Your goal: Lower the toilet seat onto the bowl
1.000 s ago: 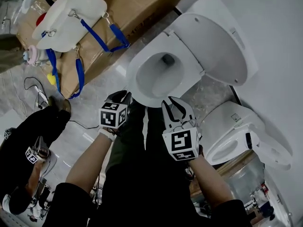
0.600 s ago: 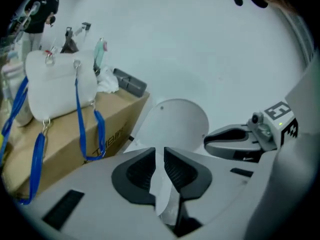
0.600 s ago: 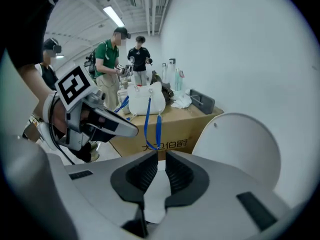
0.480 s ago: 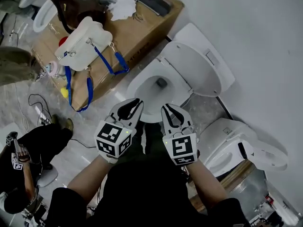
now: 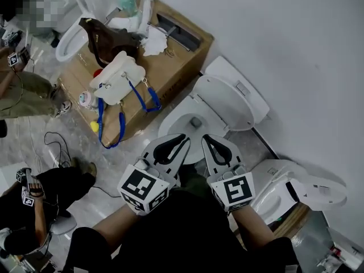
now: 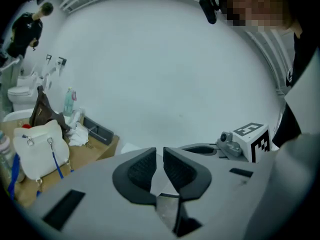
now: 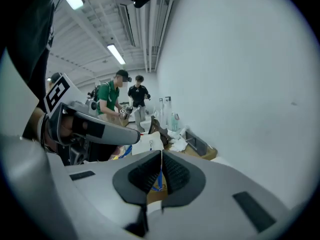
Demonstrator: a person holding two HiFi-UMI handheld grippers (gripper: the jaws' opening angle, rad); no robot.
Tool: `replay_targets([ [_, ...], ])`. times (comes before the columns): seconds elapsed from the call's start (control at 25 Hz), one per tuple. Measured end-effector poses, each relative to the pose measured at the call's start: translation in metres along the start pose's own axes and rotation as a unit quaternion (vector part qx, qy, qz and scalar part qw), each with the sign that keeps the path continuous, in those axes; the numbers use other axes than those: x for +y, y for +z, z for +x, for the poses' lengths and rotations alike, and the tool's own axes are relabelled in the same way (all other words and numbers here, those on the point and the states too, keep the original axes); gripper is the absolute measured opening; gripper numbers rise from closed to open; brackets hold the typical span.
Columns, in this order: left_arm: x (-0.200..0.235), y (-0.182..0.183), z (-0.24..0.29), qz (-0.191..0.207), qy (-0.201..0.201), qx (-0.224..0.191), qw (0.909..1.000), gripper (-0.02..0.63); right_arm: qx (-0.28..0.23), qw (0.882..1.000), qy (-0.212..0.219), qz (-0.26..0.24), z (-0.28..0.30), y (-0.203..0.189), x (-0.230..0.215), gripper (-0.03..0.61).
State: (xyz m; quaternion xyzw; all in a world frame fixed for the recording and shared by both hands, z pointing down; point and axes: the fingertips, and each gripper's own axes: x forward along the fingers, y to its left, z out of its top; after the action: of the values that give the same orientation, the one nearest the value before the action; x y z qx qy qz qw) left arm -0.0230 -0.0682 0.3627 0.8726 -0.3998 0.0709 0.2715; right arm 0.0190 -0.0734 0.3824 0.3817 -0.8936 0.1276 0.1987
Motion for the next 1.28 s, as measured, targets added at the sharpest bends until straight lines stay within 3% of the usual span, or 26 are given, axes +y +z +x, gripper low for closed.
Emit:
replay_targets([
  [0.16, -0.037, 0.038, -0.014, 0.055, -0.026, -0.035, 0.9975, 0.049, -0.071, 0.997, -0.005, 0.0, -0.031, 0.047, 0.012, 0.032],
  [0.28, -0.06, 0.066, -0.02, 0.098, -0.048, -0.083, 0.9906, 0.046, -0.152, 0.988, -0.02, 0.002, -0.055, 0.091, 0.022, 0.031],
  [0.36, -0.067, 0.077, -0.025, 0.111, -0.055, -0.099, 0.9873, 0.034, -0.181, 0.983, -0.033, -0.001, -0.066, 0.107, 0.026, 0.031],
  [0.64, -0.085, 0.101, -0.04, 0.156, -0.067, -0.137, 0.9758, 0.018, -0.202, 0.978, -0.048, -0.016, -0.081, 0.126, 0.022, 0.031],
  [0.72, -0.089, 0.104, -0.042, 0.183, -0.06, -0.144, 0.9707, 0.018, -0.2, 0.978, -0.045, -0.023, -0.082, 0.127, 0.023, 0.031],
  [0.88, -0.084, 0.1, -0.046, 0.253, -0.033, -0.119, 0.9595, 0.018, -0.193, 0.98, -0.047, -0.031, -0.08, 0.124, 0.023, 0.031],
  [1.28, -0.079, 0.094, -0.044, 0.252, -0.024, -0.111, 0.9611, 0.02, -0.199, 0.979, -0.043, -0.026, -0.083, 0.122, 0.025, 0.031],
])
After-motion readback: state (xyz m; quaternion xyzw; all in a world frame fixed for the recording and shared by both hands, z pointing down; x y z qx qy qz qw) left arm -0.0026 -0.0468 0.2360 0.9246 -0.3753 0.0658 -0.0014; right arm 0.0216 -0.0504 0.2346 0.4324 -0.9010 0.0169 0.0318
